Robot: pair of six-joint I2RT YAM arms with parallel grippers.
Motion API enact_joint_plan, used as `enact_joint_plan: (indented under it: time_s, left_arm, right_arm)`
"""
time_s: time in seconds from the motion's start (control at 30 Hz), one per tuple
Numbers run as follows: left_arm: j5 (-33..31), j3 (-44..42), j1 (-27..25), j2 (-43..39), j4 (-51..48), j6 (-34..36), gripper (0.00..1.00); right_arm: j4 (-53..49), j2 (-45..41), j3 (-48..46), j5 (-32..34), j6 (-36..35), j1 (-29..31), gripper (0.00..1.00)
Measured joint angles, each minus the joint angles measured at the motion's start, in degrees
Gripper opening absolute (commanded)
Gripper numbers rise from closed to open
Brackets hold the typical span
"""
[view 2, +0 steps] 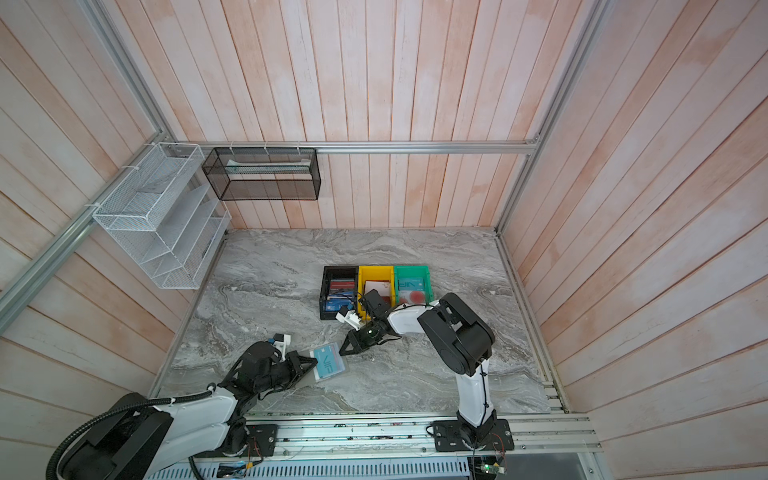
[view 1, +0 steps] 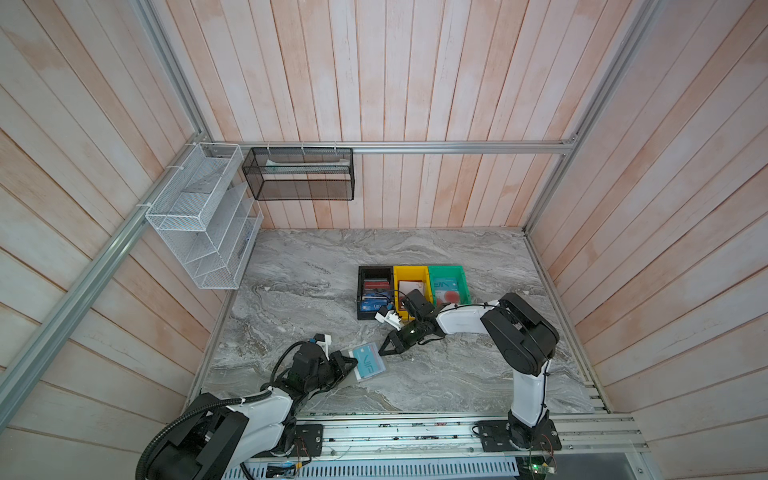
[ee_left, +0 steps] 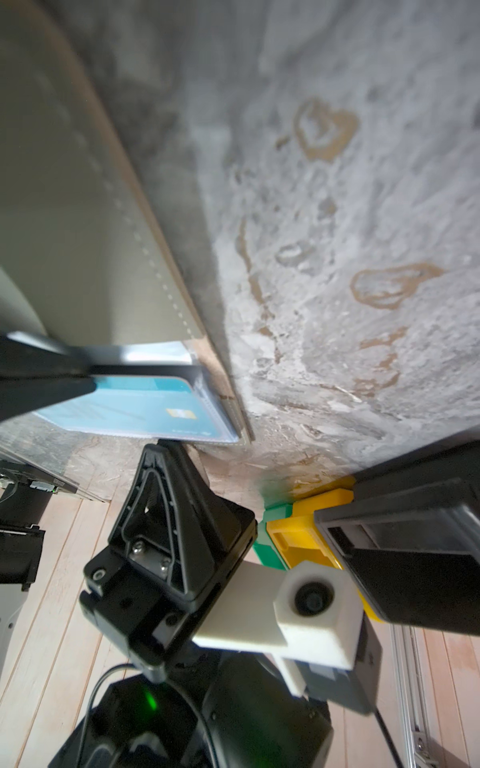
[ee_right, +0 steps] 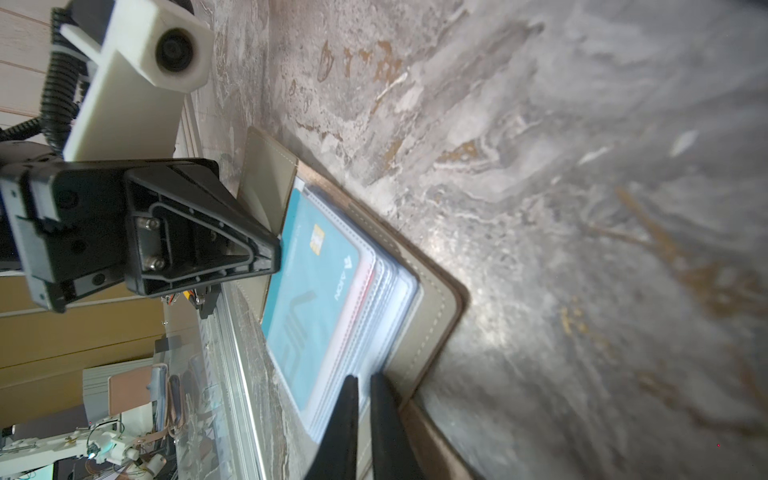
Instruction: Take the credit cards out of the card holder
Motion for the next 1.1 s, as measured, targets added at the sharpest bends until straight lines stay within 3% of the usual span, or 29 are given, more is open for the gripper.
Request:
enact_joint_plan:
  time_s: [0.17,0.57,0.83,1.1]
  left_arm:
    - [1.11,0.0,1.9,-3.89,-4.02,0.68,0.0]
    - [1.11,0.0,3.37,-21.88,-20.96,1.07,0.0]
    - [1.25,0.0,3.72,-21.4,-24.2,1.31,0.0]
    - [1.79,1.2,4.09,-19.06,-25.86,3.43,0.0]
  right_arm:
    - [0.74,-0.35,-0.76,0.02,-0.04,-0.17,0.13]
    - [-0.28,-3.19,-4.02,0.55,-0.24,-4.0,0.13]
    - [-3.37,-6.69,-6.05,3.52,-1.07,-7.04,0.13]
    - [-7.8,-11.06,-6.64,5.92,-2.03,-7.82,0.28]
